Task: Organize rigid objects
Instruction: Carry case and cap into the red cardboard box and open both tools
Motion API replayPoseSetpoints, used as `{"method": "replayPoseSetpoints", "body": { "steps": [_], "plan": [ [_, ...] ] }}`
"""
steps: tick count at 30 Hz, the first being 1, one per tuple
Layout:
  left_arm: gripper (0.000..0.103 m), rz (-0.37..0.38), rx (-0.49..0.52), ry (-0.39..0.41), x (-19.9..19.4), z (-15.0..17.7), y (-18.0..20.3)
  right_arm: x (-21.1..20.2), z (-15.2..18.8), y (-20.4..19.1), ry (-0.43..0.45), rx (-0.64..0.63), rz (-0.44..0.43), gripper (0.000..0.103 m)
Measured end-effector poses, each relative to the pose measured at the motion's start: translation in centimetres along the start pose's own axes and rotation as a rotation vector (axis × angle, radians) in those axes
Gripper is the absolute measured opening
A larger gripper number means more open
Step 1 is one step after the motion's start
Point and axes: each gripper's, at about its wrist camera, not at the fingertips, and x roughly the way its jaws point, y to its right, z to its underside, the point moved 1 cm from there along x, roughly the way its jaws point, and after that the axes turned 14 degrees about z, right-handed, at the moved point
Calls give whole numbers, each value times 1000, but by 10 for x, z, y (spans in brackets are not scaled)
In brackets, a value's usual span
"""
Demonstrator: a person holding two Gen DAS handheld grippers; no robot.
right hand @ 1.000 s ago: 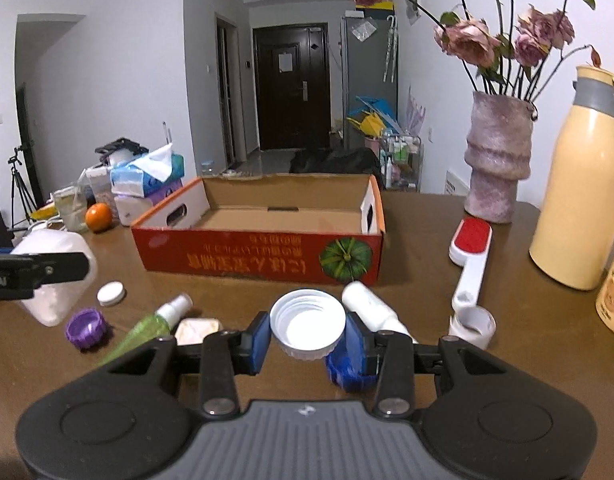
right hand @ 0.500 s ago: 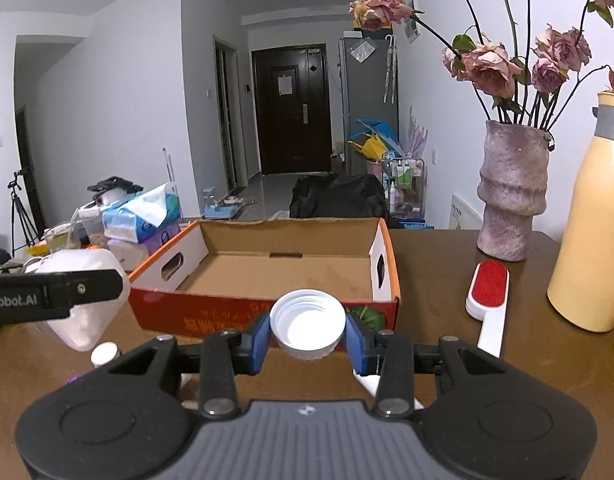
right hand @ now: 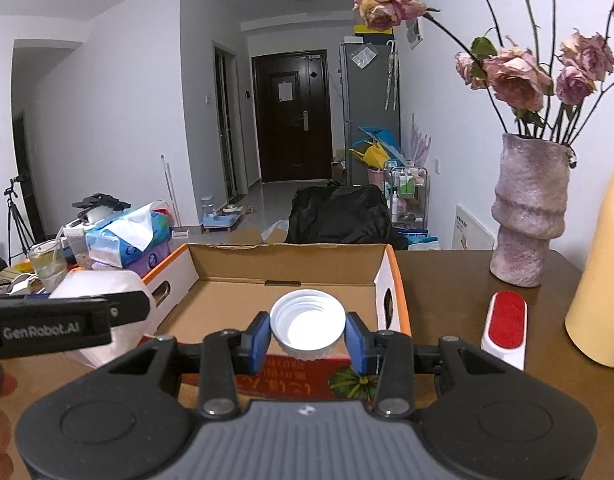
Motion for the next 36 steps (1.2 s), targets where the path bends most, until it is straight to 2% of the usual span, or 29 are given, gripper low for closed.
{"method": "replayPoseSetpoints", "body": {
  "steps": [20, 36],
  "plan": [
    [83, -56, 1, -3, 67, -29, -13, 69, -26, -18, -26, -16, 15, 39],
    [83, -86, 14, -46, 110, -38, -29, 114, -28, -25, -97, -51, 54, 39]
  ]
}}
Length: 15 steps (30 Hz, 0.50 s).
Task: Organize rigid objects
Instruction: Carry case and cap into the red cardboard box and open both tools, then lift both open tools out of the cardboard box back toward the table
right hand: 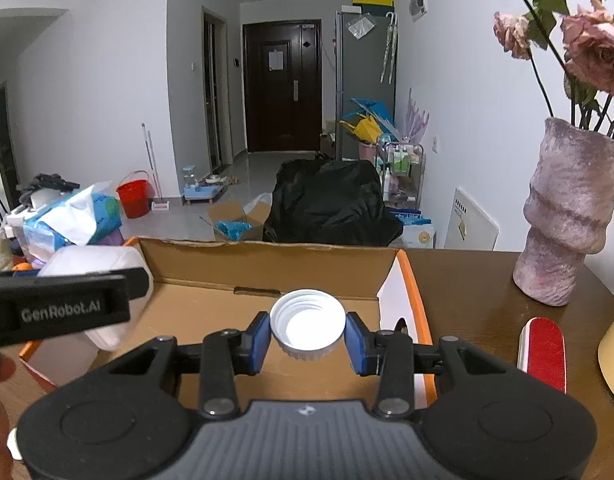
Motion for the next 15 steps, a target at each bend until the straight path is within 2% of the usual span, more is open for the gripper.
{"method": "replayPoseSetpoints", "body": {
  "steps": [11, 12, 13, 14, 15],
  "plan": [
    [84, -1, 12, -43, 16, 3, -9, 17, 9, -1, -49, -11, 21, 39],
    [88, 0, 13, -42, 15, 3, -9, 18, 9, -1, -50, -11, 23, 45],
    [95, 0, 12, -41, 15, 3, -9, 18, 9, 0, -52, -10, 28, 60],
    [100, -6, 10, -39, 14, 3, -9, 18, 9, 1, -48, -8, 37, 66],
    [103, -14, 11, -31, 13, 3, -9, 17, 9, 1, -42, -7, 44, 81]
  ]
}}
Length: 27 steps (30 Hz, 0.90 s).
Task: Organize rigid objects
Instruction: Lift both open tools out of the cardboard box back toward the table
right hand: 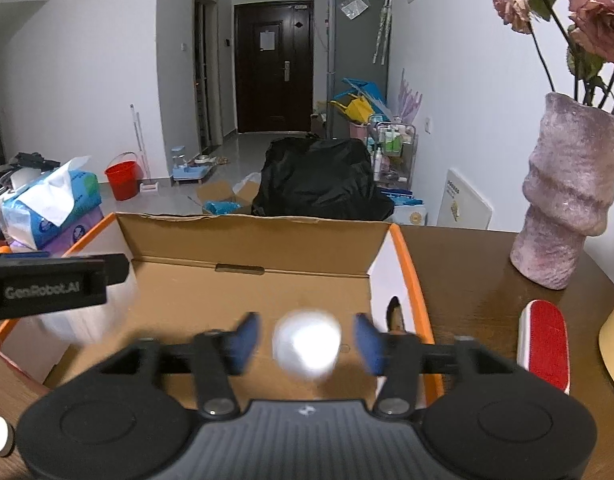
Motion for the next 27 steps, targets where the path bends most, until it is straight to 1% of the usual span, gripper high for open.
{"method": "replayPoseSetpoints", "body": {
  "steps": [1, 5, 16, 27],
  "plan": [
    [103, -5, 3, 4, 0, -1, 0, -1, 0, 1, 5, 1, 5, 89],
    [103, -14, 3, 5, -1, -1, -1, -2, 1, 1, 1, 3, 4, 99],
    [103, -14, -3, 23, -10, -4, 1, -8, -1, 2, 11, 9, 9, 100],
    [103, -15, -8, 64, -32, -4, 3, -25, -2, 8, 41, 24, 5, 102]
  ]
}}
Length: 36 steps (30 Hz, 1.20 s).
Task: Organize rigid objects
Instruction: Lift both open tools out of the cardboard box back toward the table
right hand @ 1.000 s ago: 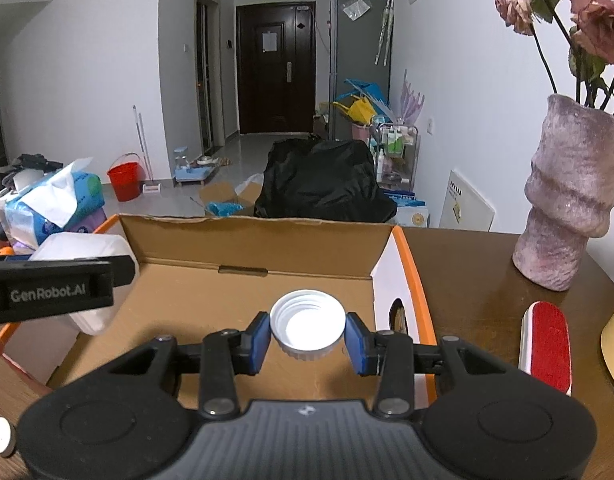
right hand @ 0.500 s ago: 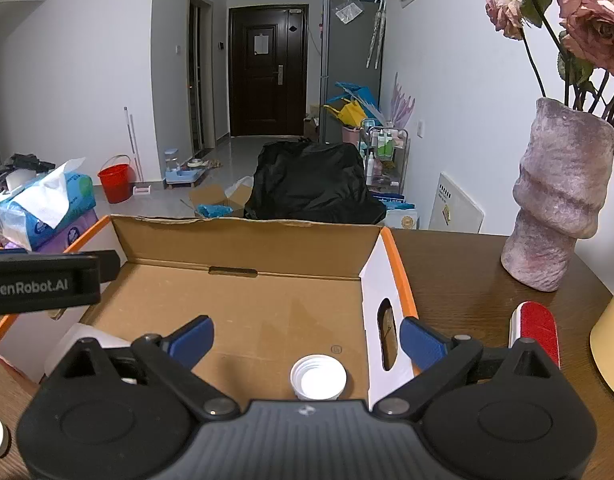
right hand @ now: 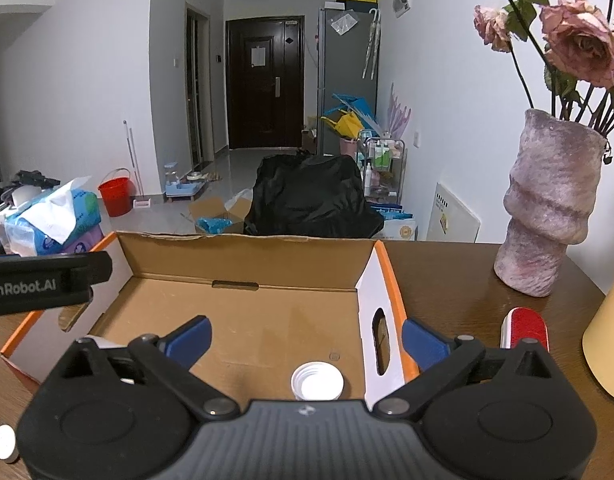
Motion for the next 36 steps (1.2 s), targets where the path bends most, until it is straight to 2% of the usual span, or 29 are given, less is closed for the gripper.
{"method": "replayPoseSetpoints", "body": {
  "steps": [16, 36],
  "plan": [
    [103, 13, 1, 26, -46, 17, 0, -35, 12, 15, 24, 14, -11, 103],
    [103, 11, 54, 47, -117, 59, 2, -99, 52, 38, 42, 11, -8, 103]
  ]
}}
